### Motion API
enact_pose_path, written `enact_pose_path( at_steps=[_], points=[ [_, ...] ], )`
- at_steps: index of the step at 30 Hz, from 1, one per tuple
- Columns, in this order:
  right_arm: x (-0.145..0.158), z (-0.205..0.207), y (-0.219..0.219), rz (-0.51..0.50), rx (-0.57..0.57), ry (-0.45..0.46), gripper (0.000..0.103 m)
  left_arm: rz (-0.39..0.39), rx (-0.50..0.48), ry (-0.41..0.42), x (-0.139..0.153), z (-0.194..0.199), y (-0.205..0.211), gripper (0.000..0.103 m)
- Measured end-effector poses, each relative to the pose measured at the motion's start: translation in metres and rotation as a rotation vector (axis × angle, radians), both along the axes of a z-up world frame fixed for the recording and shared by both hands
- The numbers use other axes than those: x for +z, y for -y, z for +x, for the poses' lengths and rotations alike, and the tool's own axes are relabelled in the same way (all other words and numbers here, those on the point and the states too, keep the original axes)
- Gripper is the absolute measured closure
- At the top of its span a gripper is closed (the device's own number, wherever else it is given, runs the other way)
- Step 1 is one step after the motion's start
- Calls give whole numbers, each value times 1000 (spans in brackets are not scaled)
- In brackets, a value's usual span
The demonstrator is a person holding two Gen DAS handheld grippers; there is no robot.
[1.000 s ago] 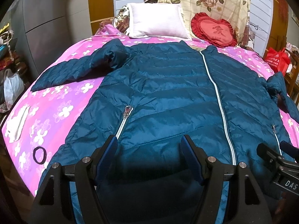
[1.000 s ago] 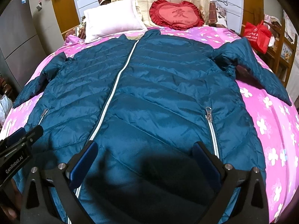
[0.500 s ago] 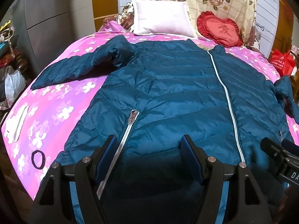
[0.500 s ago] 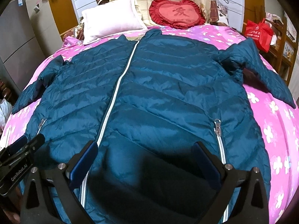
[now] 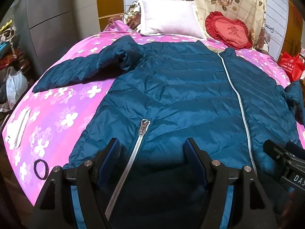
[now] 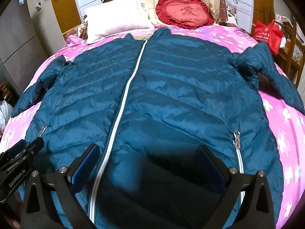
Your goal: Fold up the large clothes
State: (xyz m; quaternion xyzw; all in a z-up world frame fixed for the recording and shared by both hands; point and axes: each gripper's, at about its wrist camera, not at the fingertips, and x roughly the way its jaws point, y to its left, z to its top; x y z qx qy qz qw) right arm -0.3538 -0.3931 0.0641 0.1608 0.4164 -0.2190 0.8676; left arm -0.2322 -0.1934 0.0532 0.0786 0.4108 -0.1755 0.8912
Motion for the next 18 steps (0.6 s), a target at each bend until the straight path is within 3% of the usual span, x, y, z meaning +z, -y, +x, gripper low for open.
enact_pose_path(
  at_steps=[18],
  points=[
    [-6,23,4,11,11,-12,0,-1,33,5,7,24,-7,57]
  ],
)
